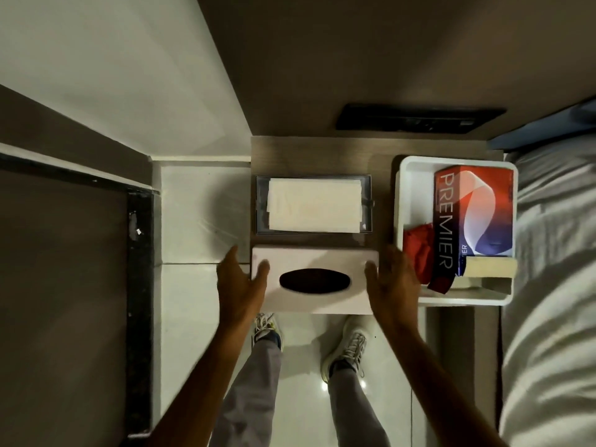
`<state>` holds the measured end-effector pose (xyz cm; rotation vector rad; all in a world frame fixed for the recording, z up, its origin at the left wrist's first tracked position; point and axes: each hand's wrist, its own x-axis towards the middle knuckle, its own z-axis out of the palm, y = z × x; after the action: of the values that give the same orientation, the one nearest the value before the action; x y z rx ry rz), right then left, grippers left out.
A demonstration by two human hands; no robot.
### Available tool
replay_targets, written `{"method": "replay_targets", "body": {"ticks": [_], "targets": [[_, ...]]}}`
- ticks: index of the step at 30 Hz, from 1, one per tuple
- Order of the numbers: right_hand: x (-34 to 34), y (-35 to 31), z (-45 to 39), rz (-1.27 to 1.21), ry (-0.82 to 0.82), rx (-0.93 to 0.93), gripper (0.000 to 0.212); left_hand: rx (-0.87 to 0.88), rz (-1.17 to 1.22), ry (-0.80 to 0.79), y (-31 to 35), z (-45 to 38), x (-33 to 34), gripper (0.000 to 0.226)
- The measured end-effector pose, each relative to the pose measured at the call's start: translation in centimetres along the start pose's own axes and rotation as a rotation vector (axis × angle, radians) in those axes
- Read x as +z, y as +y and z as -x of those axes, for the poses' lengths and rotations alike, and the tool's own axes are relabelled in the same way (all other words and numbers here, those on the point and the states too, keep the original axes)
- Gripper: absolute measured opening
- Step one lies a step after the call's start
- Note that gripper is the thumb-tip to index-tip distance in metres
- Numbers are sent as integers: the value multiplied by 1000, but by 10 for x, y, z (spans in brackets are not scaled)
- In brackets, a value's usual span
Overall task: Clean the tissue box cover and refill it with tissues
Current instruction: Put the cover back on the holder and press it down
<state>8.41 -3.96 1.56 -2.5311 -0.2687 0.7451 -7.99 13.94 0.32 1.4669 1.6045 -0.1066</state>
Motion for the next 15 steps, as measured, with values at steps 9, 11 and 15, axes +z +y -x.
{"method": "replay_targets", "body": {"ticks": [9, 11, 15], "targets": [[38, 9, 24, -134, -122, 334, 83, -92, 55, -22, -10, 21, 30, 75], [31, 5, 22, -153, -97, 282, 79, -42, 53, -13, -1, 17, 17, 68], [7, -16, 1, -214, -7, 65, 70, 135, -81, -14, 27, 1, -10, 72]]}}
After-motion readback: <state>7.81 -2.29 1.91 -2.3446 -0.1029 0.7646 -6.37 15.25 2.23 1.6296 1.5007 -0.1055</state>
